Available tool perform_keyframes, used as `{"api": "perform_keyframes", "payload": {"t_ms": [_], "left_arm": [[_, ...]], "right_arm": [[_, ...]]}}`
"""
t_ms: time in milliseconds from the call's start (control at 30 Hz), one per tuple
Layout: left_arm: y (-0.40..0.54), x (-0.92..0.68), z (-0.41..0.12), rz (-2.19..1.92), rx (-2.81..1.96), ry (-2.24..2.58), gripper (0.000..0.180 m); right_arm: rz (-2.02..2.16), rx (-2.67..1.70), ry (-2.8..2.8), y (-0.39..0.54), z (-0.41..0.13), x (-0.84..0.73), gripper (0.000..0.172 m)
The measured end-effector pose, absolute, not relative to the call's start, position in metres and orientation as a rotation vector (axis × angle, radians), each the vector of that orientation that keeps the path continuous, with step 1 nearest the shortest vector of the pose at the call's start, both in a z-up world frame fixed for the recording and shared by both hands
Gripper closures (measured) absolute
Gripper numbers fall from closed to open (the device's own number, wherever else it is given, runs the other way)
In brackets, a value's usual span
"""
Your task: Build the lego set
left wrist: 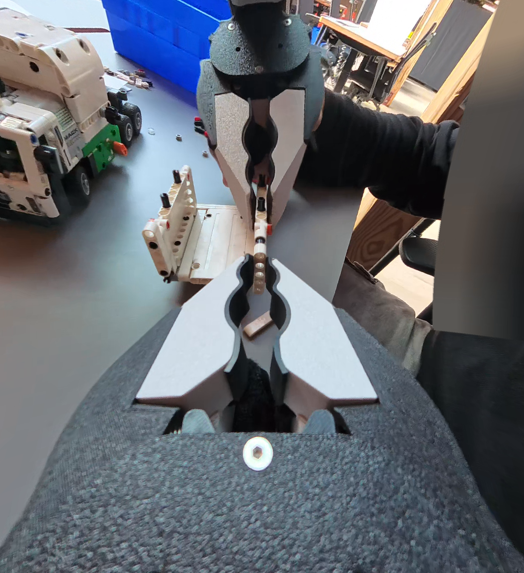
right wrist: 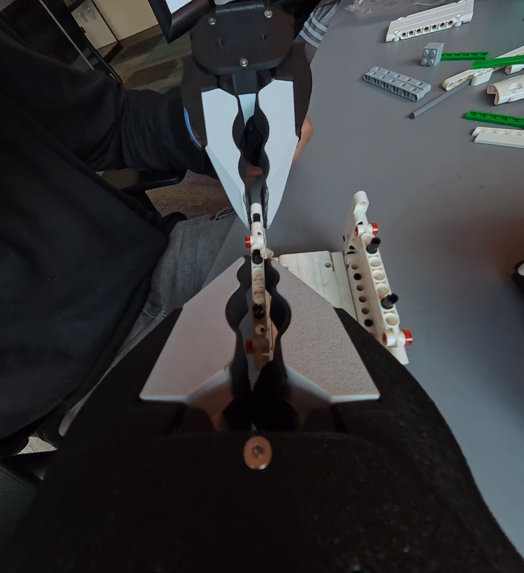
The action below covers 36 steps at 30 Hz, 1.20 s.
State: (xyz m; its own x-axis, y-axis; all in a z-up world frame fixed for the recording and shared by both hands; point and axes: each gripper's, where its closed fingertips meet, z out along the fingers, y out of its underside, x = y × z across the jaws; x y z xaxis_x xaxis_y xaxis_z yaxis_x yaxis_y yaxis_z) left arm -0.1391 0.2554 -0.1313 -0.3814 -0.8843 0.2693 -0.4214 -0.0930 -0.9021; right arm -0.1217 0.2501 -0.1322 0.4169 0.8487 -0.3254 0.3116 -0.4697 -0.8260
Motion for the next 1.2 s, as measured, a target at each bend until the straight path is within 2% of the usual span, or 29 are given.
{"api": "perform_keyframes", "payload": {"t_ms": [567, 833, 1067, 1133, 1200], "left_arm": [[0.248, -0.132, -0.150, -1.332, -1.430, 1.888, 0.174], [0.251, -0.130, -0.148, -1.311, -1.401, 1.878, 0.174], [0.248, -0.131, -0.147, -1.328, -1.369, 1.903, 0.174], [0.248, -0.131, -0.147, -1.325, -1.358, 1.906, 0.174], [0.250, -0.131, -0.144, -1.335, -1.345, 1.888, 0.174]], "right_arm": [[0.692, -2.060, -1.166, 0.243, -0.155, -0.121, 0.164], [0.580, -2.072, -1.211, 0.244, -0.157, -0.120, 0.153], [0.418, -2.101, -1.246, 0.252, -0.165, -0.123, 0.151], [0.407, -2.124, -1.262, 0.253, -0.170, -0.125, 0.161], [0.383, -2.132, -1.261, 0.254, -0.169, -0.125, 0.162]]}}
